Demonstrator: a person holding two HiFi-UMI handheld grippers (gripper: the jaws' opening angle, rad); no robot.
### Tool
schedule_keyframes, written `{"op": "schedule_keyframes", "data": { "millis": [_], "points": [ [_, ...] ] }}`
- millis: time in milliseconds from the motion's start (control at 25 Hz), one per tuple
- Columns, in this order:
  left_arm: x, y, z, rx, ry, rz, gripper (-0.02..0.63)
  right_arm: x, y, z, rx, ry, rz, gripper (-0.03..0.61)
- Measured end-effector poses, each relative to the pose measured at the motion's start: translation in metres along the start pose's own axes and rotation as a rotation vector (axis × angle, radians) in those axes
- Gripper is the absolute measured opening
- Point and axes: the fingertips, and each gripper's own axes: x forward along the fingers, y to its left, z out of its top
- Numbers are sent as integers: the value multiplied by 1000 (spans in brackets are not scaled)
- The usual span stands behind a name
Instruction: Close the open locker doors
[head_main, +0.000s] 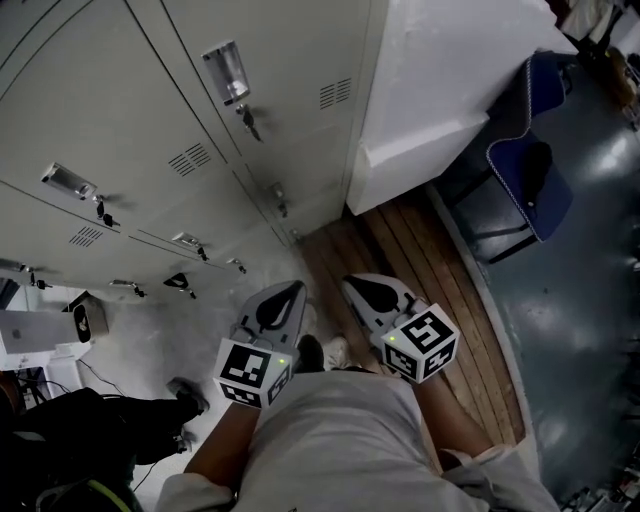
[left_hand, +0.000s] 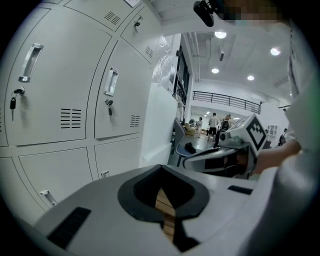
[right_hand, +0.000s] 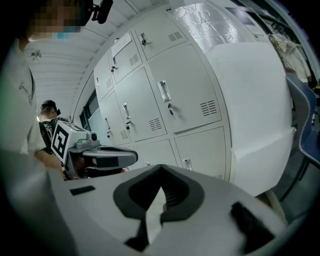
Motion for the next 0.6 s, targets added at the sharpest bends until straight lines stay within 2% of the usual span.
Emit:
{"op": "schedule_keyframes", "data": {
  "millis": [600],
  "points": [
    [-6,-7,16,0,-48,30,14,-9,13,8,-30,-1,52,28]
  ]
}}
